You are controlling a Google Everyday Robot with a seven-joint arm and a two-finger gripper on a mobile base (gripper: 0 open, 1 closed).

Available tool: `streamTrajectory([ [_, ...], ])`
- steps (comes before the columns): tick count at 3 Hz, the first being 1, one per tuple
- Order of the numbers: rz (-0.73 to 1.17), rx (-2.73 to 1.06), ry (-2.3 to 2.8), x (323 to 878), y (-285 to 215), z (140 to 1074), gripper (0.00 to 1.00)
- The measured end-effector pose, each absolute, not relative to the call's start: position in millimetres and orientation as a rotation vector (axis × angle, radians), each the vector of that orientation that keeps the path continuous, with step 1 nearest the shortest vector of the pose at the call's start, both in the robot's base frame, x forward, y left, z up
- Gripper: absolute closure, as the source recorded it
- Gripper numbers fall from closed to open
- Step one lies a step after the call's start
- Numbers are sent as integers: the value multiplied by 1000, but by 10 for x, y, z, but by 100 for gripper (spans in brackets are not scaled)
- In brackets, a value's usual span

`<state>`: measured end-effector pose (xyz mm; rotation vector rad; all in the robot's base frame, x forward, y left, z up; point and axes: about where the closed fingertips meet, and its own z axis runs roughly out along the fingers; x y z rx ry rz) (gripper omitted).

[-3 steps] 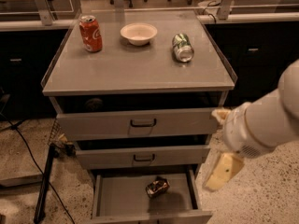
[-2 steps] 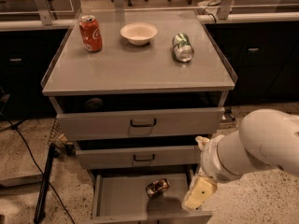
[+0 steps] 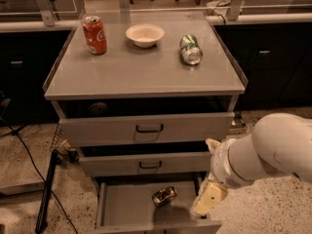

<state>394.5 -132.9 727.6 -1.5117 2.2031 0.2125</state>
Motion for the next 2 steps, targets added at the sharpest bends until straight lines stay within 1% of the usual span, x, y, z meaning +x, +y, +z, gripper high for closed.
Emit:
streamTrajectory([
  [2, 243, -1572, 2154, 3951, -1191, 6735, 0],
])
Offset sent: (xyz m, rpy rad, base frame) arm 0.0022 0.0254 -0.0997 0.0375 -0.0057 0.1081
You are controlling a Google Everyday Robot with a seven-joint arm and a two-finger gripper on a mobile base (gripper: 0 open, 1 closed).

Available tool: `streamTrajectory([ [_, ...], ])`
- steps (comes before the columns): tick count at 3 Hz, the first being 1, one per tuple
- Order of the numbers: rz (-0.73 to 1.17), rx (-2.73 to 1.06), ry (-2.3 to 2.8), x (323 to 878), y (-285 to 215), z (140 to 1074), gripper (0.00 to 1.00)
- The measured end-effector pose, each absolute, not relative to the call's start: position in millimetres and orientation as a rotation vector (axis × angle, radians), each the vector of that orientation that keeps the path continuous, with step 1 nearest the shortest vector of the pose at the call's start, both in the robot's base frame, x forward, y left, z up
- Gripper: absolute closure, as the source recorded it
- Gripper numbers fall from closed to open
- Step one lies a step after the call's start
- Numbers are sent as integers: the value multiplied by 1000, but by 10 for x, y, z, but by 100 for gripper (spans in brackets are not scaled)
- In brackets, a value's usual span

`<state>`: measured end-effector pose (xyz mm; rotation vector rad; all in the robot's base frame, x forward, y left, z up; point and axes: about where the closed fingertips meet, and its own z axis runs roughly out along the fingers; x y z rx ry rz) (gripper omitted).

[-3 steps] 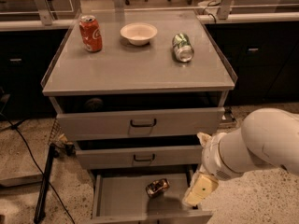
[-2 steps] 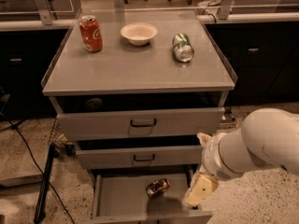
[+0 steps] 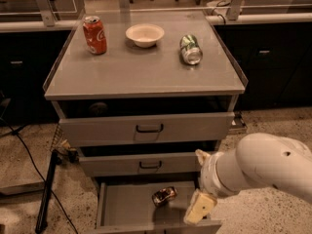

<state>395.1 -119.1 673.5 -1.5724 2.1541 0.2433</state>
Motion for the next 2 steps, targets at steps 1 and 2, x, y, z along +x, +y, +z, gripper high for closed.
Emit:
streamTrajectory([
  [1, 253, -1586, 2119, 3955, -1130, 6336, 0],
  [2, 269, -1556, 2097, 4004, -1115, 5906, 0],
])
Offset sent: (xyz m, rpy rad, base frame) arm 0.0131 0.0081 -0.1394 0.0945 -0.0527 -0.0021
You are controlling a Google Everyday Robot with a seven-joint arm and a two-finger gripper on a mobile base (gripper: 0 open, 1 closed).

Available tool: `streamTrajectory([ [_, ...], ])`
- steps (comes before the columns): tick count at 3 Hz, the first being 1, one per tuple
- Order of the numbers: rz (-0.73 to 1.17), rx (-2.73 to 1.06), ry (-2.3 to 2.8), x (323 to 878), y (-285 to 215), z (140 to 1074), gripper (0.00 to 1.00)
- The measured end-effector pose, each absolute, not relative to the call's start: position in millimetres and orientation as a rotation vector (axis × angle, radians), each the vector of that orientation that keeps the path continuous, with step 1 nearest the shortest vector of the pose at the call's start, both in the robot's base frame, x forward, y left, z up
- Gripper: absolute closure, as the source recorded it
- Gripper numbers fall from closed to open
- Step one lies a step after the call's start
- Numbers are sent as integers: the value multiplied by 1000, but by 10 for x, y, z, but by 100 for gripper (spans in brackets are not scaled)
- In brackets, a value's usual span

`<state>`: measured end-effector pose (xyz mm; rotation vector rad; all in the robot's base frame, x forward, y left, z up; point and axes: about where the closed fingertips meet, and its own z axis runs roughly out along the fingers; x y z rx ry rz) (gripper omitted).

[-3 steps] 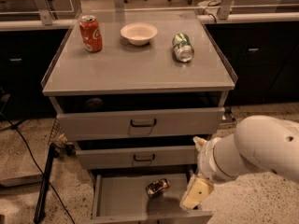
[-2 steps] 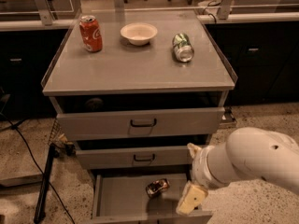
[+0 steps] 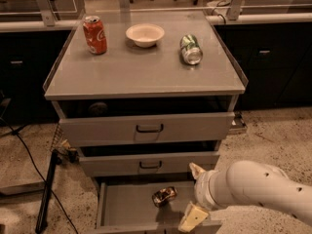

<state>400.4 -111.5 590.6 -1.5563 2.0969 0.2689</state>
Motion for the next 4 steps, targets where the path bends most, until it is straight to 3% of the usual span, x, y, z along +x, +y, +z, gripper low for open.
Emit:
streamTrajectory([
  [1, 307, -1506, 2077, 4119, -1031, 5328, 0],
  [4, 347, -1558, 1945, 4327, -784, 4878, 0],
])
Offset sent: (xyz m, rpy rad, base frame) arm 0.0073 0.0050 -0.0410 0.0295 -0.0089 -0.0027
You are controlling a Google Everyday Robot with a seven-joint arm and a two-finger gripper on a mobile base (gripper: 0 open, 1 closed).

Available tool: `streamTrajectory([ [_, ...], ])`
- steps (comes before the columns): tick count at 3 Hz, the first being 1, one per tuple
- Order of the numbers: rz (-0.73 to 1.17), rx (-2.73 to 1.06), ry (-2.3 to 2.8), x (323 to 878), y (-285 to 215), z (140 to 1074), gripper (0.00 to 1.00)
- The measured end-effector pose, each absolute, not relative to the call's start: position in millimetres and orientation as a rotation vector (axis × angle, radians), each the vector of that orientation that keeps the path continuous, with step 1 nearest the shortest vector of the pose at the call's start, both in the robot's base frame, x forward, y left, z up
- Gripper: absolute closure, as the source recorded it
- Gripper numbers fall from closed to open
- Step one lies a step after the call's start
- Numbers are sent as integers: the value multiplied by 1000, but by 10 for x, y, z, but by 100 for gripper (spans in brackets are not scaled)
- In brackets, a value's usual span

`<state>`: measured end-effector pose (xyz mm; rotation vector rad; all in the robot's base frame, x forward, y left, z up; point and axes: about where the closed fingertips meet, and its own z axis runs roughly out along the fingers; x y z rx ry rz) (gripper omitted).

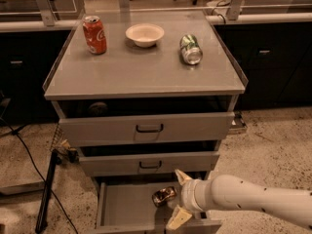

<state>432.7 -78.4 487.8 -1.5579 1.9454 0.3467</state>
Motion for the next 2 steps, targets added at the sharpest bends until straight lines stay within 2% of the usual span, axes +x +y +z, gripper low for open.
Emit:
streamTrajectory([
  [2, 422, -1555, 1915, 4659, -443, 3863, 0],
])
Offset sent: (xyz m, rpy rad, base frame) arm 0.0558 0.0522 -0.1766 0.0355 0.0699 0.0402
